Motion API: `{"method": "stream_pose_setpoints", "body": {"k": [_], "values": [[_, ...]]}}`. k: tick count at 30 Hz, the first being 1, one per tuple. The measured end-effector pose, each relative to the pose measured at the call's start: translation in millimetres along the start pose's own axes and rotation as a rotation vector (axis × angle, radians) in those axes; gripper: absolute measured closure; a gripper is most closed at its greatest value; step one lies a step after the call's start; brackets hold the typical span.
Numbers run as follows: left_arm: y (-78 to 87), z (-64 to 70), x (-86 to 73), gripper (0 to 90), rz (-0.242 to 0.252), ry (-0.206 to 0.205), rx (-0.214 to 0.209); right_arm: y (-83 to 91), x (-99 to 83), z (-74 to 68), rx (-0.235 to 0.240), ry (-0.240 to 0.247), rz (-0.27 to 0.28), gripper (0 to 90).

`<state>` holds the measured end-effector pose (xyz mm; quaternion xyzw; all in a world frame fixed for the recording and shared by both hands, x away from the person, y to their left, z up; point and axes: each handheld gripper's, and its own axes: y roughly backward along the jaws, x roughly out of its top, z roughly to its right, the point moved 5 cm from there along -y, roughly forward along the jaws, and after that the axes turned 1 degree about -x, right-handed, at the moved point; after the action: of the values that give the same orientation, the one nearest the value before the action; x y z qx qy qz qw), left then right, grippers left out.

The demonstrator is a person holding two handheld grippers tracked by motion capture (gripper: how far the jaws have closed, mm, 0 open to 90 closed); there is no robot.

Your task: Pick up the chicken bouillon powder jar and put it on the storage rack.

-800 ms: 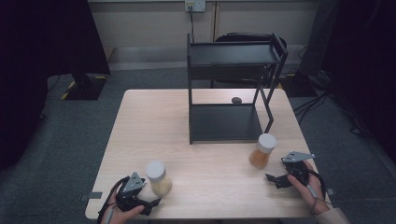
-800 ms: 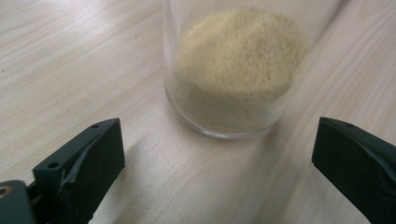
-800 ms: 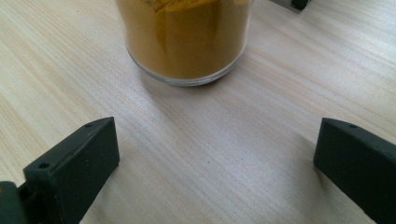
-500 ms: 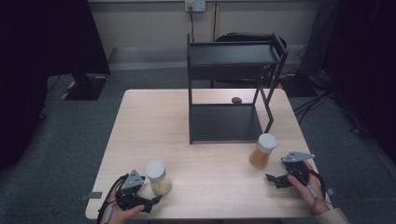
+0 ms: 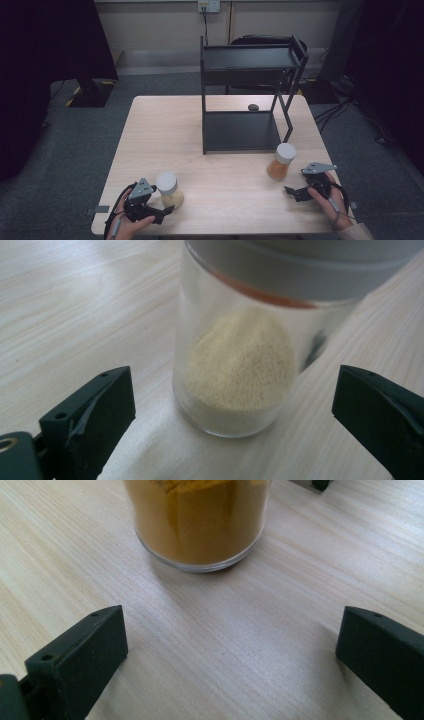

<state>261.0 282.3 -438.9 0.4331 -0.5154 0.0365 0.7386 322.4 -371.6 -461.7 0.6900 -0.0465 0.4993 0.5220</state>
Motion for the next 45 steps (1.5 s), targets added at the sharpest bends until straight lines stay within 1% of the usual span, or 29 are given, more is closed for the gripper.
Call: {"method": "stream_pose_setpoints", "body": {"k": [6,8,9,10,15,17,18,19,23,25,26,27,28,29,30,31,34,41,45], "values": [[-0.9,-0.8,7.8,4.3,0.014,-0.003,0.000,0.0,0.0,0.0,0.000,0.000,0.000,0.0],[-1.9,-1.7,11.7,5.4,0.029,0.005,-0.001,0.0,0.0,0.0,0.000,0.000,0.000,0.0],[-1.9,-1.7,11.7,5.8,0.029,0.005,-0.001,0.0,0.0,0.0,0.000,0.000,0.000,0.0],[-2.8,-1.7,15.3,6.2,0.028,0.002,-0.001,0.0,0.0,-0.1,0.000,0.000,0.000,0.0],[-4.3,-1.7,20.6,10.5,0.037,-0.014,-0.001,0.0,0.0,-0.1,0.000,0.000,0.000,0.0],[-5.4,-2.0,22.8,11.8,0.041,-0.012,0.001,0.0,0.0,-0.1,0.000,0.000,0.000,0.0],[-6.1,-2.9,23.3,11.8,0.047,-0.010,-0.007,0.0,0.0,-0.1,0.000,0.000,0.000,0.0],[-7.2,-3.3,24.7,15.9,0.050,-0.017,-0.015,0.0,0.0,-0.1,0.000,0.000,0.000,0.0],[-8.4,-4.3,27.7,18.7,0.055,-0.033,-0.027,0.0,0.0,-0.1,0.000,0.000,0.000,0.0],[-8.8,-5.2,29.9,22.0,0.057,-0.039,-0.035,0.0,0.0,-0.1,0.000,0.000,0.000,0.0],[-9.8,-5.1,32.1,22.8,0.057,-0.050,-0.041,0.0,0.0,-0.1,0.000,0.000,0.000,0.0],[-9.8,-5.1,32.1,23.8,0.057,-0.050,-0.041,0.0,0.0,-0.1,0.000,0.000,0.000,0.0],[-11.1,-5.0,32.8,26.0,0.064,-0.055,-0.053,0.0,0.0,-0.1,0.000,-0.001,0.000,0.0],[-11.1,-5.0,32.8,29.6,0.064,-0.055,-0.053,0.0,0.0,-0.1,0.000,-0.001,0.000,0.0],[-11.1,-4.9,33.6,29.6,0.063,-0.067,-0.059,0.0,0.0,-0.1,0.000,-0.001,0.000,0.0],[-11.5,-3.9,33.8,32.1,0.066,-0.075,-0.055,0.0,0.0,-0.1,0.000,-0.001,0.000,0.0],[-11.6,-1.0,37.9,33.3,0.051,-0.095,-0.044,0.0,0.0,-0.1,0.000,-0.001,0.000,0.0],[-15.2,-2.9,45.1,34.2,0.042,-0.069,-0.035,0.0,0.0,-0.1,0.000,-0.001,0.000,0.0],[-19.0,-3.9,53.2,34.4,0.030,-0.077,-0.044,0.0,0.0,-0.1,-0.001,-0.001,0.000,0.0]]}}
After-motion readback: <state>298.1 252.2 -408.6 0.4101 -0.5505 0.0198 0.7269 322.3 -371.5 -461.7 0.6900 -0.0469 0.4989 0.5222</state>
